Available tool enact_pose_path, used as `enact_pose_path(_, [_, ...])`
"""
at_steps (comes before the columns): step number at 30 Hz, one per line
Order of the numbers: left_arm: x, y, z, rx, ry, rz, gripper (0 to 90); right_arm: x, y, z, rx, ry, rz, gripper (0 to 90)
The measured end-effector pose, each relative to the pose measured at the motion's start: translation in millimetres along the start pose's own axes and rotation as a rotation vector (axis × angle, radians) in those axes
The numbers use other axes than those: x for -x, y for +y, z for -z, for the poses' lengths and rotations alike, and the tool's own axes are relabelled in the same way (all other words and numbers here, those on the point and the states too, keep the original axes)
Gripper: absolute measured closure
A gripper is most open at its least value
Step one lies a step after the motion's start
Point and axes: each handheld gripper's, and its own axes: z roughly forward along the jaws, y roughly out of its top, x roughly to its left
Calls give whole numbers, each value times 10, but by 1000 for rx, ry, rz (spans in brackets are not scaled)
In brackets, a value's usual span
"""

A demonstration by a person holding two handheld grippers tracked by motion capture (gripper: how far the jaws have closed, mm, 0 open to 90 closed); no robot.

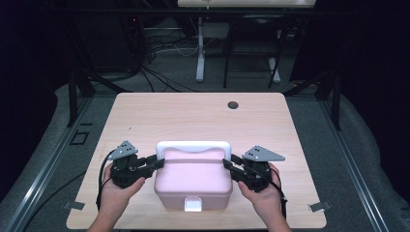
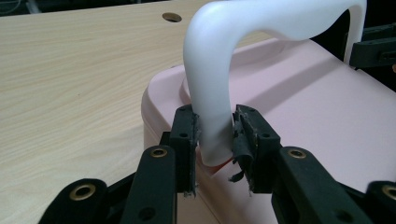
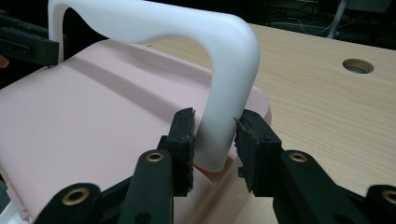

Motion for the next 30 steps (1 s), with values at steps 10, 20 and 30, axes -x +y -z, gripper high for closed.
enact_pose_path(10, [24, -13, 42, 16, -1, -2, 725, -23, -5, 33, 10, -2, 4, 712])
enact_pose_path(20, [35, 8, 63, 19, -3, -3, 728, -36, 13, 68, 19, -3, 1, 724])
enact_pose_path(30, [38, 98, 102, 41, -9, 2, 729, -39, 90, 121, 38, 0, -3, 726])
